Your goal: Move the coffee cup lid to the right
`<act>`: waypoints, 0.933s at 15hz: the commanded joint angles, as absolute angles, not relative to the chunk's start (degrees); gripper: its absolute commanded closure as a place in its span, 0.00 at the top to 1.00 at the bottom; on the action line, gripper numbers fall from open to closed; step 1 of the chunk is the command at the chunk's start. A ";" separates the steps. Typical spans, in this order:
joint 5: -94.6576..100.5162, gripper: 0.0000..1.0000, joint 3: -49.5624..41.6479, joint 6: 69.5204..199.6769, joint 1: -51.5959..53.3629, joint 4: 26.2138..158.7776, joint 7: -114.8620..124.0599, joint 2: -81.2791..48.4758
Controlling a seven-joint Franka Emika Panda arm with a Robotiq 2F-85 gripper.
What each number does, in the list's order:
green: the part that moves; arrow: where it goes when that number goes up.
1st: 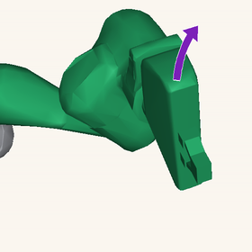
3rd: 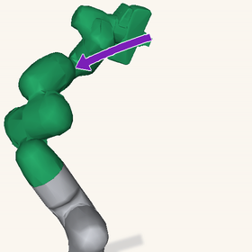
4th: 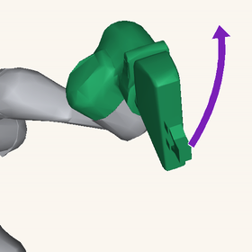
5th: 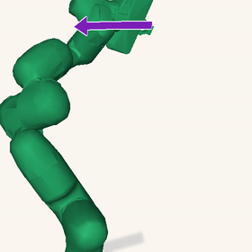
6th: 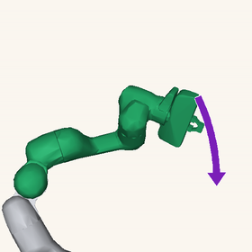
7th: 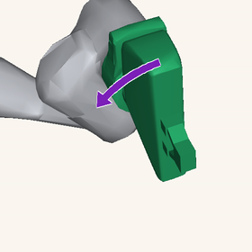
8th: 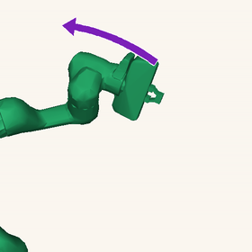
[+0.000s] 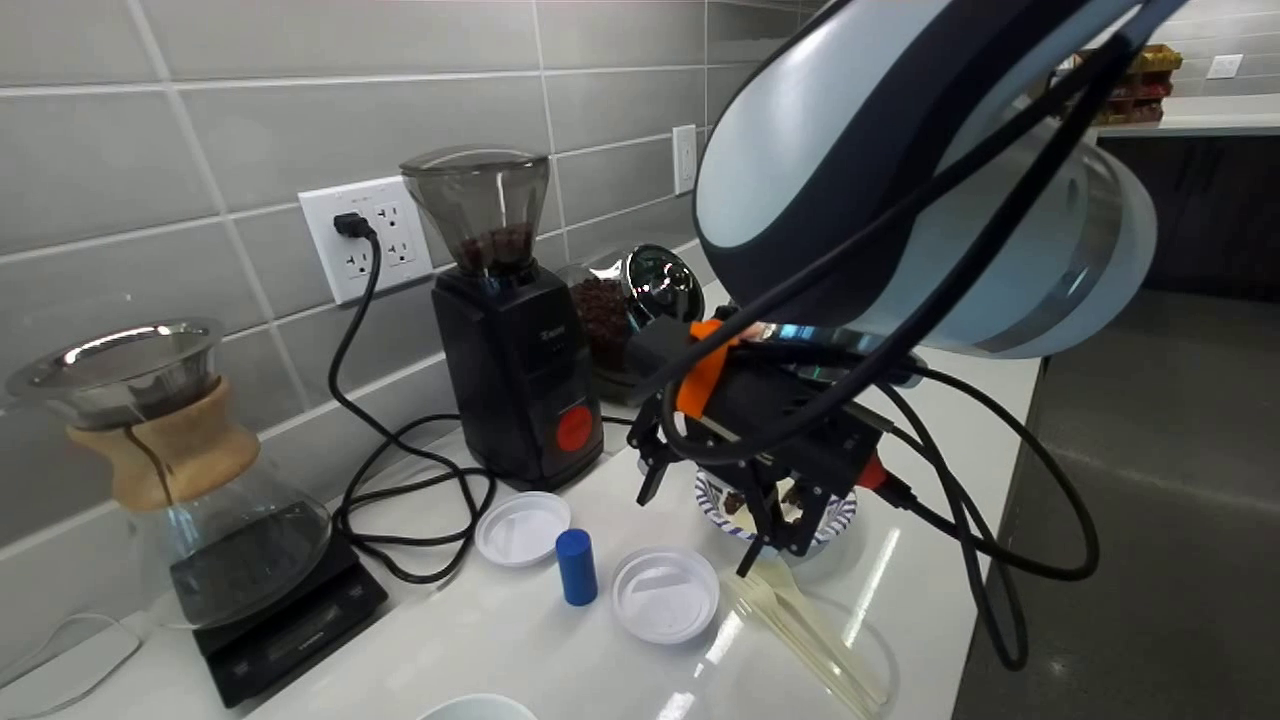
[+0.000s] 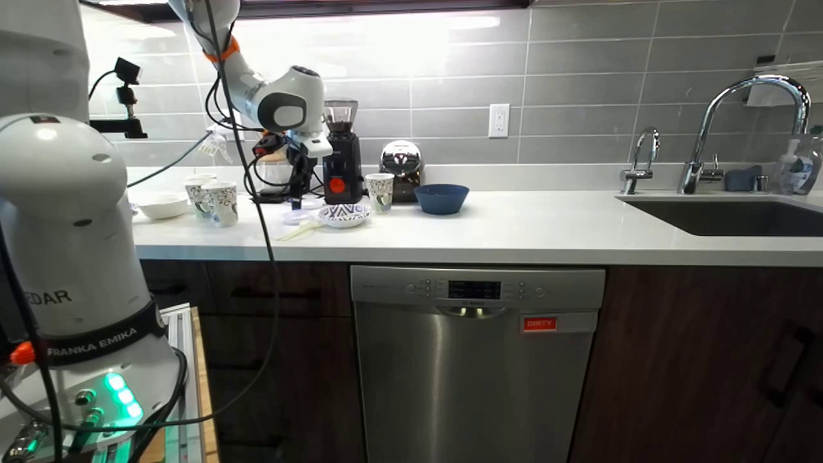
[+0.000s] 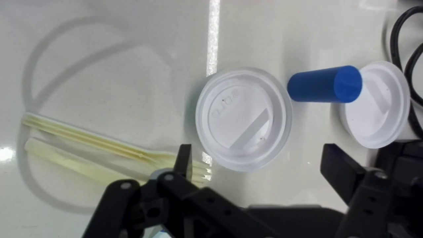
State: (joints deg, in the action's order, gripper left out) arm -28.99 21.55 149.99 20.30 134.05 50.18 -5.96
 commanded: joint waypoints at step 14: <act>-34.70 1.00 22.13 154.98 21.48 129.57 46.85 -15.21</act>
State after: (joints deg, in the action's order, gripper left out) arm -34.42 22.81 155.05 20.81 130.91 47.20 -13.63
